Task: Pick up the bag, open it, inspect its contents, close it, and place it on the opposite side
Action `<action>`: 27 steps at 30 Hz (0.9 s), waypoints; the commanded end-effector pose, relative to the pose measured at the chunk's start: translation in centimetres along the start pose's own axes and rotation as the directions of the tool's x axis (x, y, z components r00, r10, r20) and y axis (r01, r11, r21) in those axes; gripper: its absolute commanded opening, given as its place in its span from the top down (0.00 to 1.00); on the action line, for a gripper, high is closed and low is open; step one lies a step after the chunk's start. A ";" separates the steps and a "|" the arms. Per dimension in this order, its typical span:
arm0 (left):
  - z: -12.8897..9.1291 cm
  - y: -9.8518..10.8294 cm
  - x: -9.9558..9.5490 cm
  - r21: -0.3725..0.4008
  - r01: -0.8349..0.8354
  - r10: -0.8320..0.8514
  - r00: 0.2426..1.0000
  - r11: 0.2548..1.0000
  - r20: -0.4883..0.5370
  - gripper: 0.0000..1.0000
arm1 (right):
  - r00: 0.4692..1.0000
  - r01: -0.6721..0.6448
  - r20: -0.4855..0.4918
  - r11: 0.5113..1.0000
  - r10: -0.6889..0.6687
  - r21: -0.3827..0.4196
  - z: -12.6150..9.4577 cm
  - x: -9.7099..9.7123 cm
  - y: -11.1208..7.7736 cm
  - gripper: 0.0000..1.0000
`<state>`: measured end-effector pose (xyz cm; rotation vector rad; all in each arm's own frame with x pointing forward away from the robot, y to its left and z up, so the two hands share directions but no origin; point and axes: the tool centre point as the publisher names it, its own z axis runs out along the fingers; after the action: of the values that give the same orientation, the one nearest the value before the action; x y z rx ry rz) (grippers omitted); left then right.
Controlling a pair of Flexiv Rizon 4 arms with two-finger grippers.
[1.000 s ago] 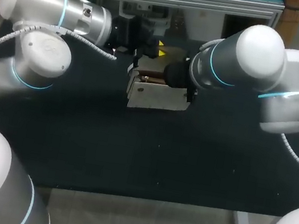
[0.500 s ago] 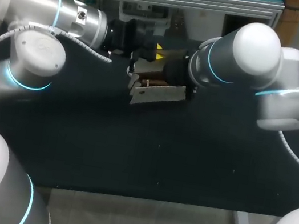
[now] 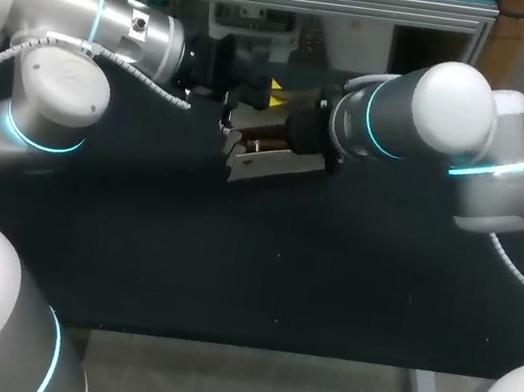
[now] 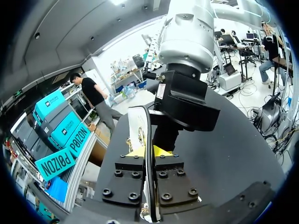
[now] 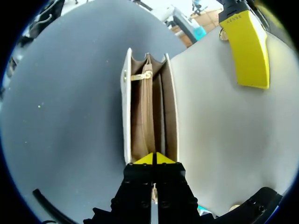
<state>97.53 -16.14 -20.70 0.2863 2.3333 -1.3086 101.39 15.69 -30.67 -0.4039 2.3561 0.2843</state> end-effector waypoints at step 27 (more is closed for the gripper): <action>0.6 -0.1 -0.1 -0.013 0.007 -0.007 1.000 1.000 -0.007 1.00 | 0.992 -0.024 0.122 1.000 0.023 0.005 -0.3 -1.3 -0.4 1.00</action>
<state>97.91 -16.57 -20.64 0.2778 2.3549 -1.2916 102.06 15.36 -29.23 -0.3420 2.2487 0.2975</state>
